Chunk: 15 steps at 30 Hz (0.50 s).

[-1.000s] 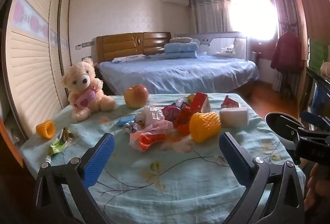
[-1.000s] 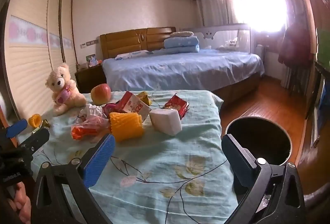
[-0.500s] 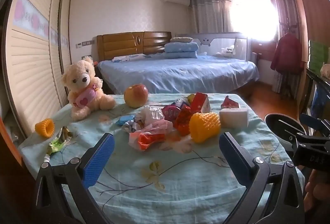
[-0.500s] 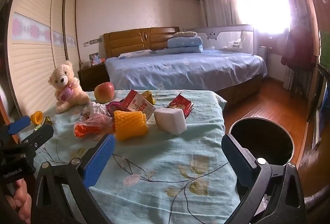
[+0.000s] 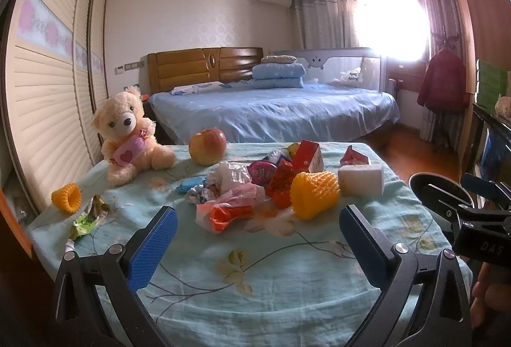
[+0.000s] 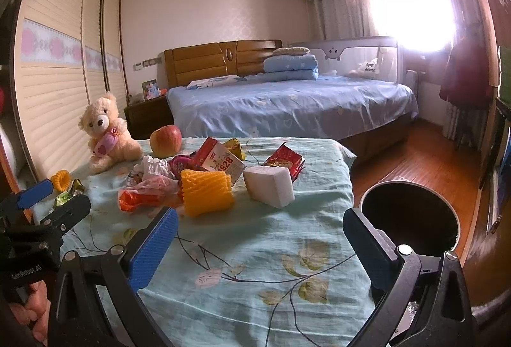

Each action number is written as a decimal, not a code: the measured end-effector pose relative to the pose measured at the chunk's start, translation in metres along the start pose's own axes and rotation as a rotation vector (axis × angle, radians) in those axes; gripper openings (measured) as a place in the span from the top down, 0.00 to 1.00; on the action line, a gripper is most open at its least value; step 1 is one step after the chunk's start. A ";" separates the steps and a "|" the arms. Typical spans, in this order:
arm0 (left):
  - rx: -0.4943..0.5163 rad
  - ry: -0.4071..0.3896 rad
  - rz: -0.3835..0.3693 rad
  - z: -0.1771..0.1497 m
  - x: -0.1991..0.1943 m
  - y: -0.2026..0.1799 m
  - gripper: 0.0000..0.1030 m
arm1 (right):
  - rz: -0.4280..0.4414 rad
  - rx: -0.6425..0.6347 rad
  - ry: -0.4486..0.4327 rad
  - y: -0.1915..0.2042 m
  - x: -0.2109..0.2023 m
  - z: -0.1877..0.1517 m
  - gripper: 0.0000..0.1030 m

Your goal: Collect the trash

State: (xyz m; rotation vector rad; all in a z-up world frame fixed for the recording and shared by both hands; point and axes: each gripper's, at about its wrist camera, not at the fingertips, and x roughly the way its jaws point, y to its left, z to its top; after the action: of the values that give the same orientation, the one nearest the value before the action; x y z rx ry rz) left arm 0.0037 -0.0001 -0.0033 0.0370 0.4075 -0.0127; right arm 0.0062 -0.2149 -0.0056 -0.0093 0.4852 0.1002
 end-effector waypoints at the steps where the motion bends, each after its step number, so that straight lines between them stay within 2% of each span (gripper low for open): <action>1: 0.000 0.000 0.001 0.000 0.000 0.000 0.01 | 0.001 0.001 -0.001 -0.001 0.000 -0.001 0.00; 15: 0.001 0.001 0.001 0.000 0.001 0.001 0.01 | 0.001 -0.002 -0.002 0.004 0.000 -0.001 0.00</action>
State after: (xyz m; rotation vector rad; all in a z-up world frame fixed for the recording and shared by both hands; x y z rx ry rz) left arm 0.0049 0.0006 -0.0037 0.0379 0.4081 -0.0116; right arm 0.0059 -0.2111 -0.0064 -0.0109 0.4827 0.1016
